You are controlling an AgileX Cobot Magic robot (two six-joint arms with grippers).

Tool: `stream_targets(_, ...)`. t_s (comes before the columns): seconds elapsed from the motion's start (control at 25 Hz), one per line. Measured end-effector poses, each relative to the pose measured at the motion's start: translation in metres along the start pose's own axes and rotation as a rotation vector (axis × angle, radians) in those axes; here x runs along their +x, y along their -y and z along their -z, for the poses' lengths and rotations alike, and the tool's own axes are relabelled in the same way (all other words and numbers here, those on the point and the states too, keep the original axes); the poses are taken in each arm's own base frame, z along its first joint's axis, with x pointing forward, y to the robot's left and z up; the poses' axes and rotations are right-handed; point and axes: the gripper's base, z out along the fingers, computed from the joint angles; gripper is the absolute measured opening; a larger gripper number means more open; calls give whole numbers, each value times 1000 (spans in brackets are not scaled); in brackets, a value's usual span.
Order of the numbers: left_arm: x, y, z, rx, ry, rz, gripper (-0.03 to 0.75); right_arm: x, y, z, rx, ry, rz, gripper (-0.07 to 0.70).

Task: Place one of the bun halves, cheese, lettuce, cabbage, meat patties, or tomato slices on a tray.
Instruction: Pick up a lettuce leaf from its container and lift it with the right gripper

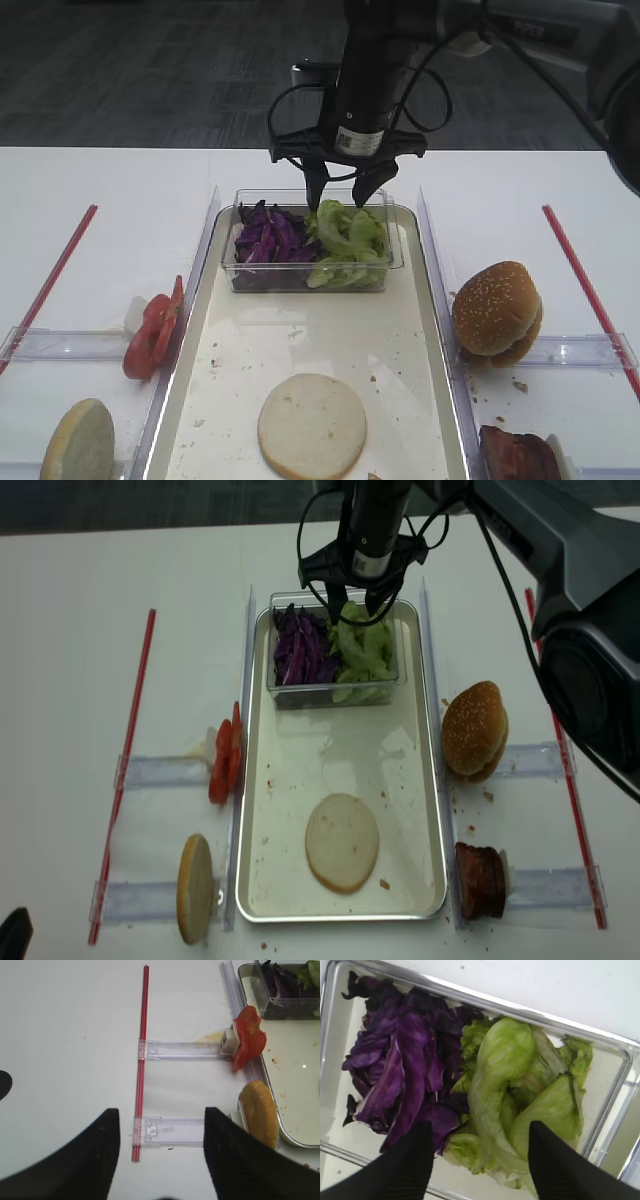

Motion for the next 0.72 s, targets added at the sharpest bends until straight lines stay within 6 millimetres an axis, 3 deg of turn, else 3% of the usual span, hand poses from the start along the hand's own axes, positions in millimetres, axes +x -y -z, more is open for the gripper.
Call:
stream_targets(0.28,0,0,0,0,0,0,360,0,4,-20,16,-37,-9,407)
stream_targets(0.72,0,0,0,0,0,0,359,0,5,-35,4,-65,2,326)
